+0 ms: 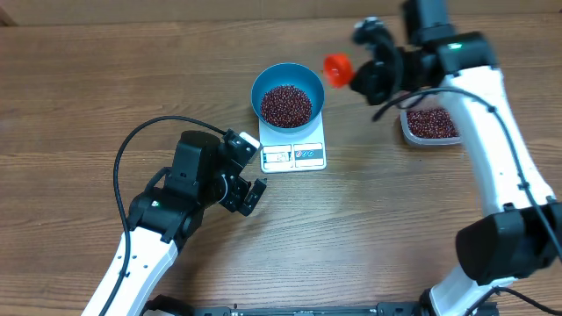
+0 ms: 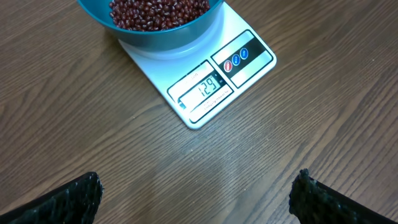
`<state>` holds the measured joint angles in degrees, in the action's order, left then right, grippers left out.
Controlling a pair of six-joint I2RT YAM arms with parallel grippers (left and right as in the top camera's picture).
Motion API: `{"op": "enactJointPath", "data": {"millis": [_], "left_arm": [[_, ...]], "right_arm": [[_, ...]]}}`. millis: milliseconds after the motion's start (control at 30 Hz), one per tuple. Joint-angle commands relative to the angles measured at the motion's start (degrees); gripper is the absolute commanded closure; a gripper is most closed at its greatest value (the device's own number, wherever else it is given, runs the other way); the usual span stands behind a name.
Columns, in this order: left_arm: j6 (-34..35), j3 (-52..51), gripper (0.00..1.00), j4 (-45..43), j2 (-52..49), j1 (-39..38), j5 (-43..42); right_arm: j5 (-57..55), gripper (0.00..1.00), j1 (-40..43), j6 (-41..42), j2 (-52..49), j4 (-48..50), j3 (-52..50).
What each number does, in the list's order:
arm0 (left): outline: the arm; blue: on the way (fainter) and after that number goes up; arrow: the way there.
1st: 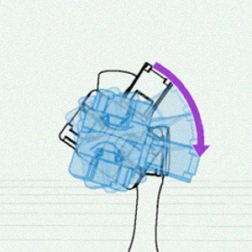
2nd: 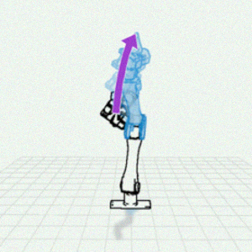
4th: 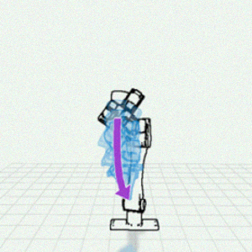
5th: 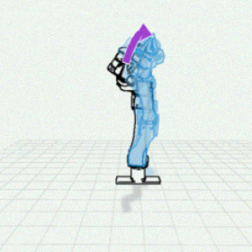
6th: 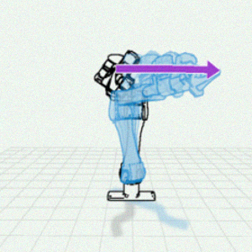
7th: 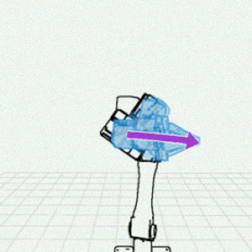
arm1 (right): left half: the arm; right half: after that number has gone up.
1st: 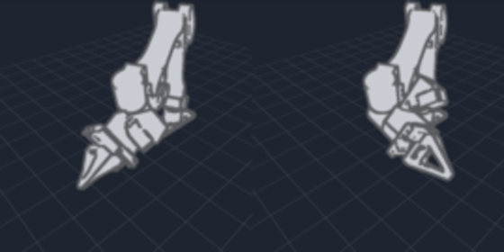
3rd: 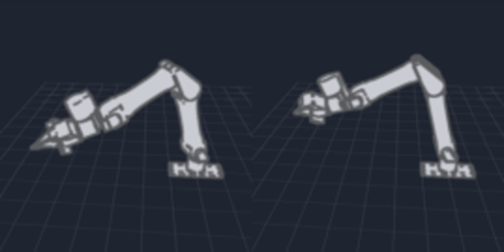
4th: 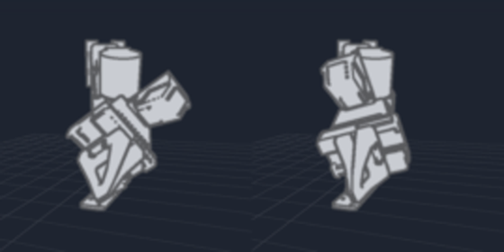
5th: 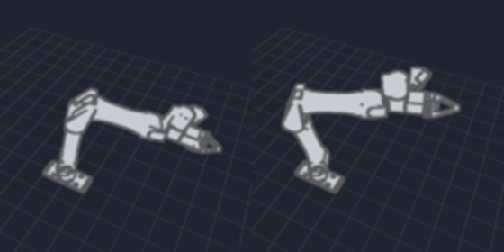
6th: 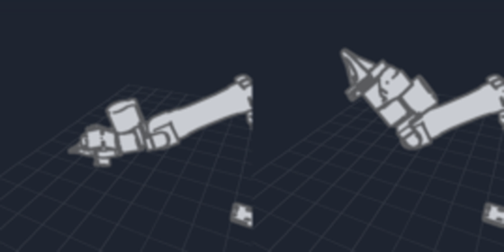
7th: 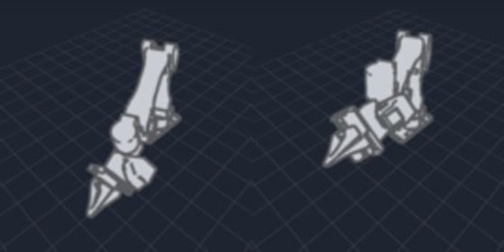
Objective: Scoop item into bowl and weigh 150g on scale
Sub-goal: 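Move the red scoop with the right gripper back to the bean tub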
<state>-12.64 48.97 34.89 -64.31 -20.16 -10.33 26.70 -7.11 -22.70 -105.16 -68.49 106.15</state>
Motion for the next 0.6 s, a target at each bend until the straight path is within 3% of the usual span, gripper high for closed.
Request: {"op": "enactJointPath", "data": {"millis": [0, 267, 567], "left_arm": [[-1.3, -0.5, 0.00, 0.0, -0.3, -0.1, -0.7], [-1.3, -0.5, 0.00, 0.0, -0.3, -0.1, -0.7], [-1.3, -0.5, 0.00, 0.0, -0.3, -0.1, -0.7]], "right_arm": [[5.2, 0.96, 4.4, 0.2, 2.6, -2.2, 1.6], [1.3, 0.96, 15.0, 0.2, 3.3, -6.8, 1.6], [-7.2, 0.96, 21.3, 0.2, 3.3, -10.5, -2.3]]}}
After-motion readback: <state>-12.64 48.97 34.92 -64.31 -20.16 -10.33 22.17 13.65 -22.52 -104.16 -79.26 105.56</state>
